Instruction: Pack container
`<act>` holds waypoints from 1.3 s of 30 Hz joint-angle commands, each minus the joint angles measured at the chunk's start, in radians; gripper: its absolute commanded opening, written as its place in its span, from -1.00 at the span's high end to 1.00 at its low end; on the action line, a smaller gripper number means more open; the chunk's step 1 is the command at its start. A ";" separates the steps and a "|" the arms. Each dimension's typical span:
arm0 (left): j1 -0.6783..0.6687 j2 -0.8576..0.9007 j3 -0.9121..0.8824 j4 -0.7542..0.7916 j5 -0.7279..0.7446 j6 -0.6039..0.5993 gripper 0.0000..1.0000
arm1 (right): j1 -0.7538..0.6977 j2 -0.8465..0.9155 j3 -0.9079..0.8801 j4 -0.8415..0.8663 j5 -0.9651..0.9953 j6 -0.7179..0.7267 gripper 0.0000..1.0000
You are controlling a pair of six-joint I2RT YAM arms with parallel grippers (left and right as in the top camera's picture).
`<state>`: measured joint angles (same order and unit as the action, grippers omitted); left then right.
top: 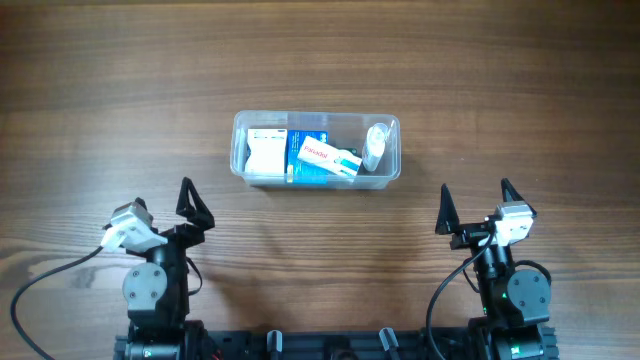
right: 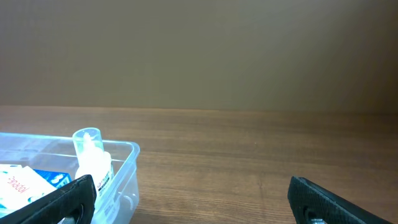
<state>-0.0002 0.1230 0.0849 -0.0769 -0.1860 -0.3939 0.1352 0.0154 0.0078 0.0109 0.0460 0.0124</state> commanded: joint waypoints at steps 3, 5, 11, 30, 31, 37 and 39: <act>-0.003 -0.093 -0.070 0.006 0.010 0.023 -1.00 | -0.006 -0.011 -0.002 0.003 0.010 -0.012 -0.99; -0.003 -0.105 -0.074 0.011 0.010 0.023 -1.00 | -0.006 -0.011 -0.002 0.003 0.010 -0.012 -1.00; -0.003 -0.121 -0.074 0.011 0.070 0.089 -0.99 | -0.006 -0.011 -0.002 0.003 0.010 -0.012 -0.99; -0.003 -0.121 -0.075 -0.002 0.190 0.309 -0.99 | -0.006 -0.011 -0.002 0.003 0.010 -0.012 -1.00; -0.003 -0.121 -0.075 -0.002 0.190 0.308 -0.99 | -0.006 -0.011 -0.002 0.003 0.010 -0.012 -0.99; -0.003 -0.121 -0.075 -0.002 0.190 0.308 -1.00 | -0.006 -0.011 -0.002 0.003 0.010 -0.012 -1.00; -0.003 -0.121 -0.075 -0.002 0.190 0.308 -0.99 | -0.006 -0.011 -0.002 0.003 0.010 -0.012 -0.99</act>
<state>-0.0002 0.0139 0.0196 -0.0788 -0.0116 -0.1089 0.1352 0.0154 0.0078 0.0109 0.0460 0.0124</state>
